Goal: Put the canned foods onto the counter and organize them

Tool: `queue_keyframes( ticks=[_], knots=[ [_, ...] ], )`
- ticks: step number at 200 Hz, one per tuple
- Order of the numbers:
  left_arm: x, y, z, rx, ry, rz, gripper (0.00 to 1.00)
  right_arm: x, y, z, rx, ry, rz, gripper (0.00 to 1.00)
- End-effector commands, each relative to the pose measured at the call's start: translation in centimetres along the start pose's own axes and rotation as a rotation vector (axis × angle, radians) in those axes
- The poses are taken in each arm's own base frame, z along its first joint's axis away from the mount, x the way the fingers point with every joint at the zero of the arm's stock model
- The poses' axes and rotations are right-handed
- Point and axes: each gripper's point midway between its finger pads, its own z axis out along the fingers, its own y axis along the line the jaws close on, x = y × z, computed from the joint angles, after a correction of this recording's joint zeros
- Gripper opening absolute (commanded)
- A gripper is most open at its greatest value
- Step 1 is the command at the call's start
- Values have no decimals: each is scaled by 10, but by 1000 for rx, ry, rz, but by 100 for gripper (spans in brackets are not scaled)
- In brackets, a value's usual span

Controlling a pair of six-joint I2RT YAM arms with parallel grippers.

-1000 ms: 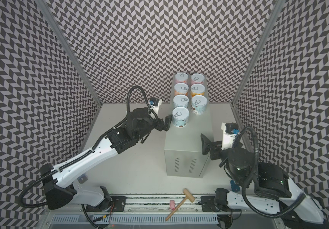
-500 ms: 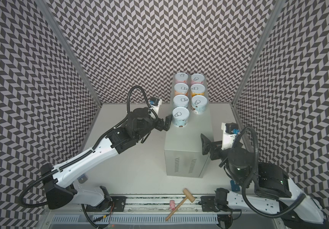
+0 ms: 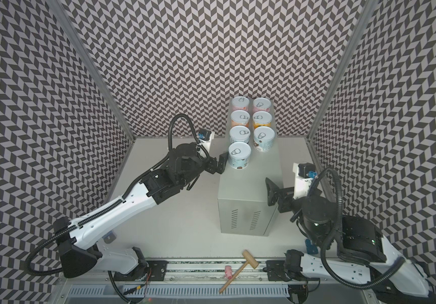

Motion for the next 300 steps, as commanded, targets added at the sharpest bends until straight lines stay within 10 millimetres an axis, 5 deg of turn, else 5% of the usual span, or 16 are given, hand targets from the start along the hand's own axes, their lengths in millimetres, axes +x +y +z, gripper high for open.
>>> queue_keyframes(
  ticks=[1, 69, 115, 153, 204, 233, 264, 300],
  knots=[
    [-18, 13, -20, -43, -19, 12, 100, -5, 9, 4, -7, -5, 15, 99],
    [-5, 59, -38, -229, 23, 50, 100, -77, 56, 24, 25, -109, -108, 99],
    [3, 110, -44, -327, 31, 8, 100, -143, 19, 85, 107, -169, -135, 99],
    [27, 171, -43, -477, 65, 20, 100, -154, -20, 118, 178, -161, -87, 99],
    [69, 243, -50, -663, 57, -60, 100, -103, -151, 132, 306, -135, 115, 99],
    [103, 266, -51, -733, 51, -96, 97, -54, -192, 146, 393, -91, 200, 99],
    [152, 302, -52, -843, 112, -193, 96, 37, -232, 175, 511, -35, 278, 99],
    [189, 346, -80, -1136, 116, -194, 100, 109, -248, 207, 499, -28, 289, 99]
  ],
)
